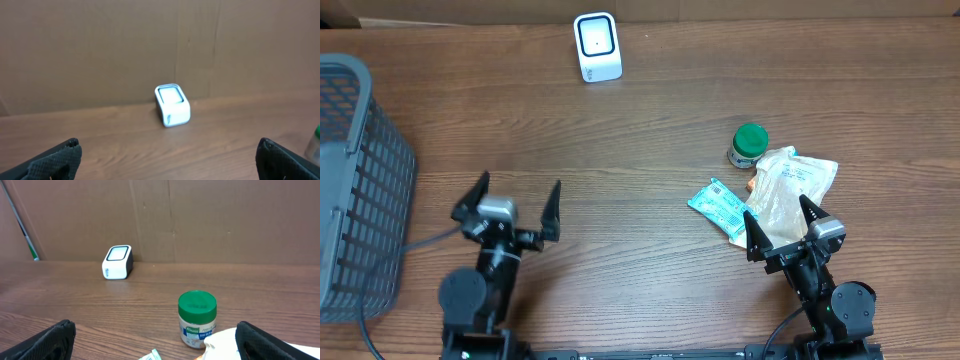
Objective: Scan the item barcode
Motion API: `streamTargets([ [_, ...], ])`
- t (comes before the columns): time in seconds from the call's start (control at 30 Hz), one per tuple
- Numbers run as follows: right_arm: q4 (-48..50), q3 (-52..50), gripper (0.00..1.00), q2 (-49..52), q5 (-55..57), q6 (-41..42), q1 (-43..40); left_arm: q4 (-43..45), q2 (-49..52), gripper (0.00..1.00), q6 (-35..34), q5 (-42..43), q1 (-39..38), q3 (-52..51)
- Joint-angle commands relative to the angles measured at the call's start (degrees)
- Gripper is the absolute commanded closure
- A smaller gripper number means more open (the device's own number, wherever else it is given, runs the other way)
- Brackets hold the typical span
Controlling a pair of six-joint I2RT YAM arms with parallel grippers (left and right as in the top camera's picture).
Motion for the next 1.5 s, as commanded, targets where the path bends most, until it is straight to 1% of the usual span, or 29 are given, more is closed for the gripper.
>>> streamTargets([
  [0.0, 0.24, -0.59, 0.0, -0.66, -0.33, -0.26, -0.26, 0.55, -6.82, 0.01, 8.9, -0.81, -0.09, -6.03],
  [0.2, 0.24, -0.59, 0.0, -0.66, -0.33, -0.26, -0.28, -0.44, -14.97, 0.0, 12.2, -1.01, -0.09, -12.81],
  [0.33, 0.24, -0.59, 0.0, -0.66, -0.33, -0.26, -0.28, -7.98, -18.69, 0.01, 14.08, -0.98, -0.02, -13.11],
  [0.43, 0.24, -0.59, 0.0, -0.66, -0.33, -0.26, -0.26, -12.61, -21.0, 0.0, 13.9, -1.42, 0.0, -13.11],
  [1.47, 0.24, -0.59, 0.0, -0.66, -0.33, -0.26, -0.26, -12.46, -20.87, 0.0, 13.81, -0.98, 0.0, -13.11],
])
